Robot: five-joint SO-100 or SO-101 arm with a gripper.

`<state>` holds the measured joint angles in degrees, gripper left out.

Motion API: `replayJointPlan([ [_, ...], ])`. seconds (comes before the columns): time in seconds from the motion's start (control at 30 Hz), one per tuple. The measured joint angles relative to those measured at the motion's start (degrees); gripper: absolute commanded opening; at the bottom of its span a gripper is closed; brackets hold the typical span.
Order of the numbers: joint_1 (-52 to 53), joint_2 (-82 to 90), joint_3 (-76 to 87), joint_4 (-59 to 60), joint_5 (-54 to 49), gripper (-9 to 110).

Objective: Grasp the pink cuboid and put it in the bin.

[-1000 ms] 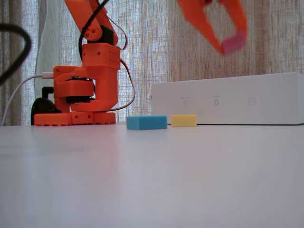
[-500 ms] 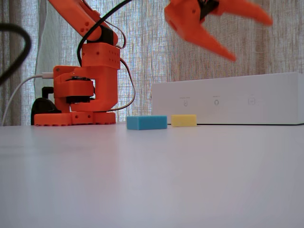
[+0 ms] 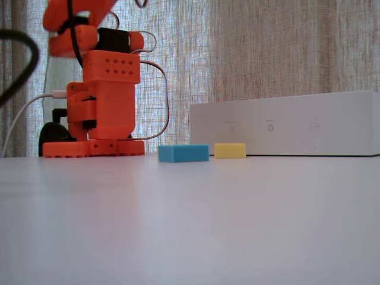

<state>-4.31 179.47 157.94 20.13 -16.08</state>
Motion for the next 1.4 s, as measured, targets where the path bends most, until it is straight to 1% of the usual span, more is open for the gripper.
replayJointPlan([
  [0.03, 1.14, 1.76, 0.18, 5.1, 0.53, 11],
  [0.2, 3.6, 6.77, 2.99, 29.79, 1.58, 10],
  [0.33, 4.75, 9.58, 6.59, 41.66, 2.81, 10],
  [0.47, 4.48, 9.67, 8.7, 46.58, 2.99, 8],
  [0.53, 4.39, 10.2, 9.14, 49.48, 2.99, 2],
  [0.57, 4.39, 10.28, 9.49, 50.98, 2.99, 1],
  [0.63, 4.39, 10.2, 10.11, 53.61, 2.99, -8],
  [0.77, 4.39, 9.93, 10.99, 55.81, 2.99, -8],
  [1.4, 5.1, 10.28, 10.99, 55.99, 2.99, -8],
])
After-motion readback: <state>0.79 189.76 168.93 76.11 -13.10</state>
